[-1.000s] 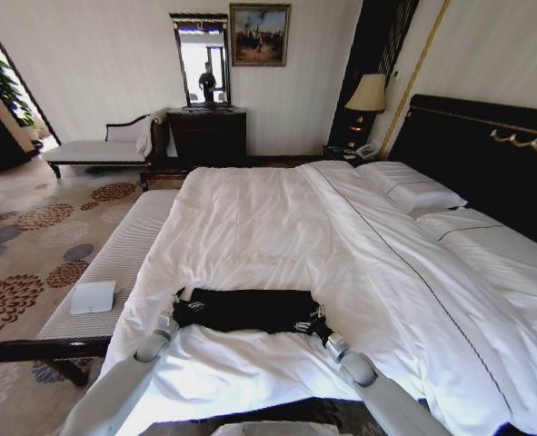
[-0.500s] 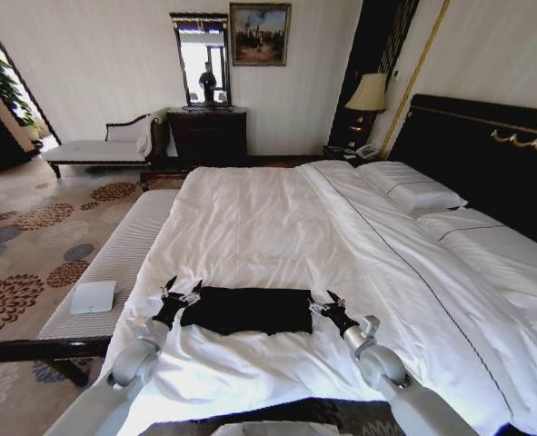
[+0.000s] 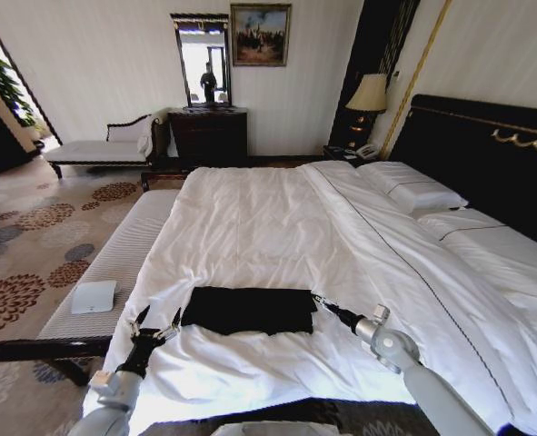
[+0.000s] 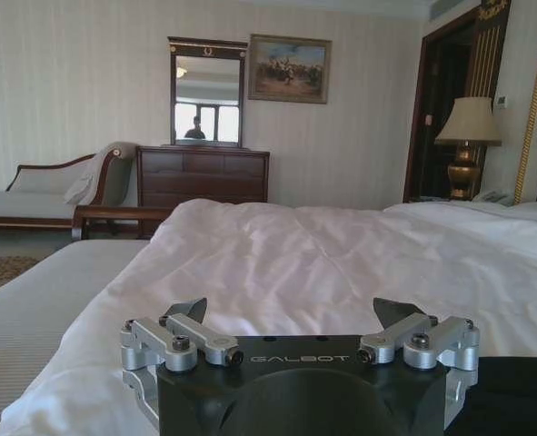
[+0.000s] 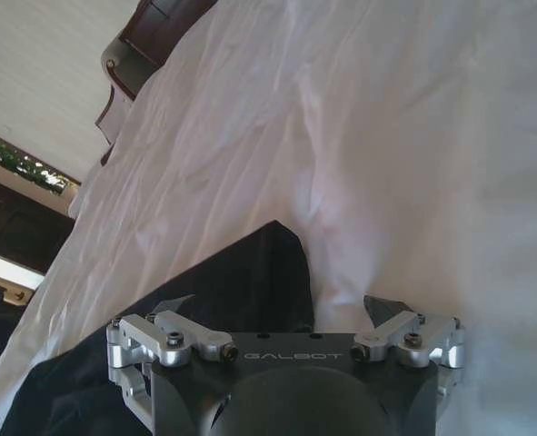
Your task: Fold the clothes on the bed.
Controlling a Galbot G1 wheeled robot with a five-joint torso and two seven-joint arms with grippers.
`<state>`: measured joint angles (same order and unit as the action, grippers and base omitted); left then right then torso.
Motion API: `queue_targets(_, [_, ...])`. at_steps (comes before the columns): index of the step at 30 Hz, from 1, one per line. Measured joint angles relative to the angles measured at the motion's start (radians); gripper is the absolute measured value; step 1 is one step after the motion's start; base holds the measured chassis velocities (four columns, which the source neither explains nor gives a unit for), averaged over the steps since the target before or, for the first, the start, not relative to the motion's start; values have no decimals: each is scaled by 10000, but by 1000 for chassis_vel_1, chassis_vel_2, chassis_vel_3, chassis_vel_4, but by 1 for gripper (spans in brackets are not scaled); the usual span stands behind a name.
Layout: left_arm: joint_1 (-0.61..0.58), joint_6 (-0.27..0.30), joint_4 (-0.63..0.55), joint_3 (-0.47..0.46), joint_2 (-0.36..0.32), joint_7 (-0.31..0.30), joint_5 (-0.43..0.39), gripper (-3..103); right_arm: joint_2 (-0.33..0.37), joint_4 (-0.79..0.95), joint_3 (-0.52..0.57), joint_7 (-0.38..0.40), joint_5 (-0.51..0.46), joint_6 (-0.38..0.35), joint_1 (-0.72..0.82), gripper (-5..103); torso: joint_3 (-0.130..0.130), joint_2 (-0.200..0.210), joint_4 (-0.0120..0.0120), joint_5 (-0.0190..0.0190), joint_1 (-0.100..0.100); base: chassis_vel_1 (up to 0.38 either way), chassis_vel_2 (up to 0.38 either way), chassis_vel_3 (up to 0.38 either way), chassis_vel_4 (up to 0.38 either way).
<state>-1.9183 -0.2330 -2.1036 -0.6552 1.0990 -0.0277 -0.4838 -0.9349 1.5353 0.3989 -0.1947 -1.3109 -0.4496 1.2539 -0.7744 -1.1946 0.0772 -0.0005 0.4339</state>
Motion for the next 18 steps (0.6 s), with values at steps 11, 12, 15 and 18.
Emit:
queue_targets(11, [-713,-379,-1075,-126,376,468,238,100,-105,-53,-482,-254,444,-188,-325,100,-1,1,-3,-2,1,0,0,0,0])
queue_targets(12, [-713,-379,-1075,-126,376,468,238,100,-105,-53,-482,-254,444,-188,-325,100,-1,1,-3,-2,1,0,0,0,0])
queue_targets(15, [-598,-261,-1500,-77,357,340,26,100,-321,-163,-794,-231,744,-185,-554,100,-1,2,-4,-1,1,0,0,0,0])
queue_targets(18, [-420,-78,-1693,-39,314,214,-121,100,-407,-271,-937,-230,858,-163,-660,100,-1,2,-5,-1,2,0,0,0,0])
